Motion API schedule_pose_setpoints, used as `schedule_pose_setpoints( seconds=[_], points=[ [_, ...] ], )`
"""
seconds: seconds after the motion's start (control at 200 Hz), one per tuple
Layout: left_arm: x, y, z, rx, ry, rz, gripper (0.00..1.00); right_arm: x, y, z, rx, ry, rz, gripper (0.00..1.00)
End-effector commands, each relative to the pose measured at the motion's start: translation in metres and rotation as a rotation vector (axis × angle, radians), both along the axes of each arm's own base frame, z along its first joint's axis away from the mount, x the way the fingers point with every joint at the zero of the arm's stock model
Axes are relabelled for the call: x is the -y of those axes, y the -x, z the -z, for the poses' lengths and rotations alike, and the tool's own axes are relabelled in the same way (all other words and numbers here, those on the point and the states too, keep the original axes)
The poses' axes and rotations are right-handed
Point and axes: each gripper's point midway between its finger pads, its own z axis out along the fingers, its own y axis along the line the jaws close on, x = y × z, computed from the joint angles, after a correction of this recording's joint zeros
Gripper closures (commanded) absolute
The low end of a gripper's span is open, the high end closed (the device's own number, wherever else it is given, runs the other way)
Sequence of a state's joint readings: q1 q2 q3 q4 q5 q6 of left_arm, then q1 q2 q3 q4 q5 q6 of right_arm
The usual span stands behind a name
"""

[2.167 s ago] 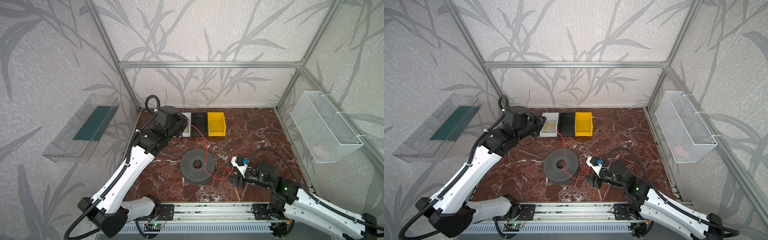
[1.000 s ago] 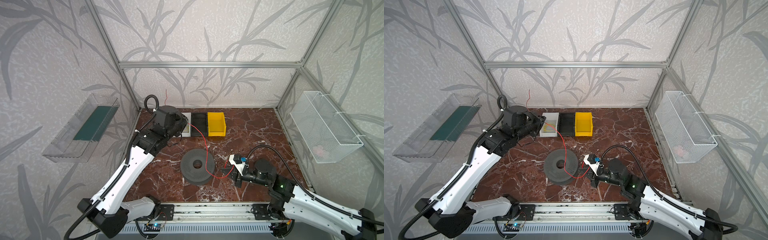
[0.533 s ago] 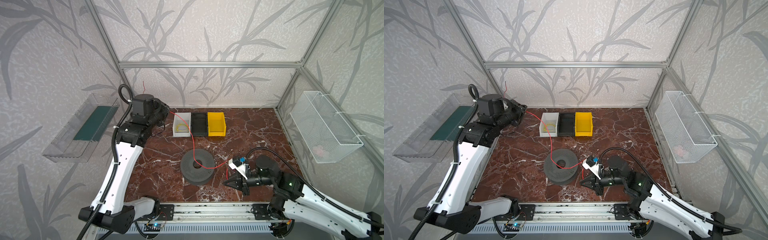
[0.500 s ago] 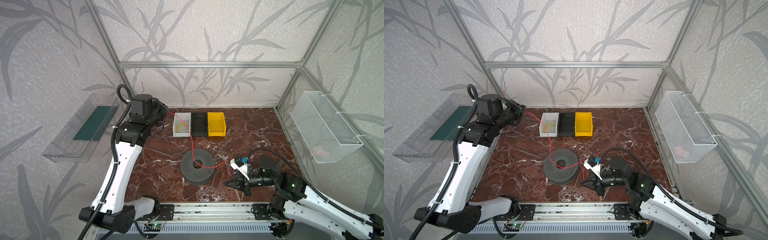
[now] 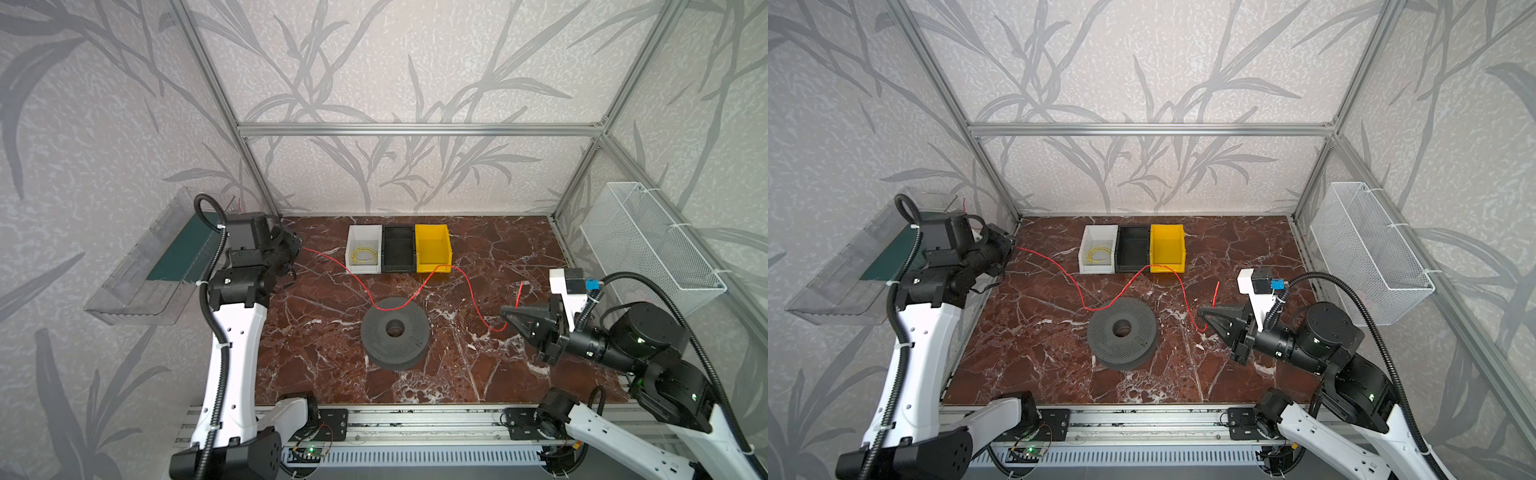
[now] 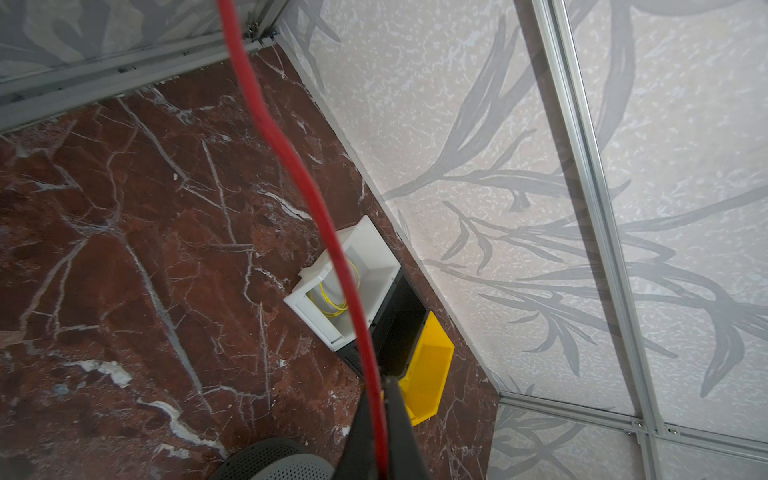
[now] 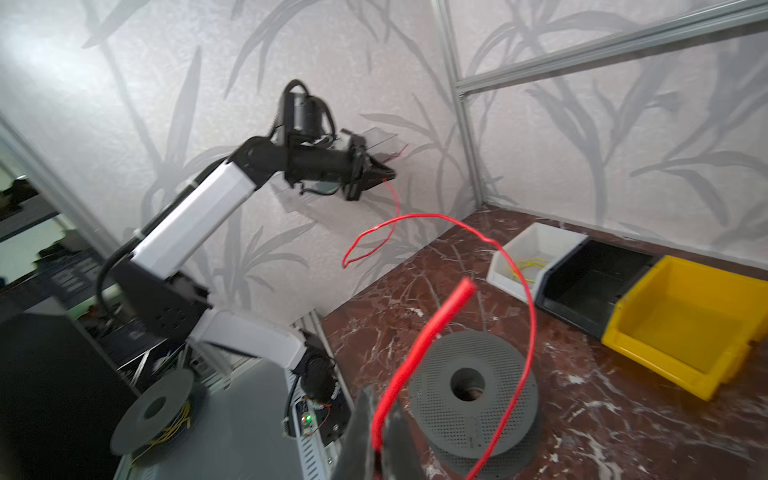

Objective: Wrap the cables

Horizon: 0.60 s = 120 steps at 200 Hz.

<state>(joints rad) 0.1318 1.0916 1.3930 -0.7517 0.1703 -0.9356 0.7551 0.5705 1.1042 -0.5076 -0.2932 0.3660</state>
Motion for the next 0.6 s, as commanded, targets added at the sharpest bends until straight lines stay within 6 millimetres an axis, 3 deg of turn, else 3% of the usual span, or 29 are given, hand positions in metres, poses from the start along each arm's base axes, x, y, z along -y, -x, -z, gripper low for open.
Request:
schedule_pose_setpoints(
  seconds=[0.0,0.105,0.31,0.44,0.595],
  points=[
    [-0.014,0.027,-0.002,-0.006,-0.133,-0.022,1.00,0.052,-0.038,-0.014,0.049,0.049,0.372,1.00],
    [-0.018,0.046,-0.010,0.022,-0.161,-0.051,1.00,0.084,-0.057,-0.014,0.075,0.127,0.578,1.00],
    [-0.021,0.087,-0.031,0.074,-0.223,-0.088,1.00,0.071,-0.103,0.007,-0.018,0.241,0.640,1.00],
    [-0.018,0.106,-0.028,0.072,-0.238,-0.079,1.00,0.067,-0.152,0.029,-0.242,0.061,0.543,1.00],
    [-0.015,0.124,-0.009,0.016,-0.266,-0.053,1.00,0.097,-0.209,0.034,-0.362,-0.136,0.513,1.00]
  ],
)
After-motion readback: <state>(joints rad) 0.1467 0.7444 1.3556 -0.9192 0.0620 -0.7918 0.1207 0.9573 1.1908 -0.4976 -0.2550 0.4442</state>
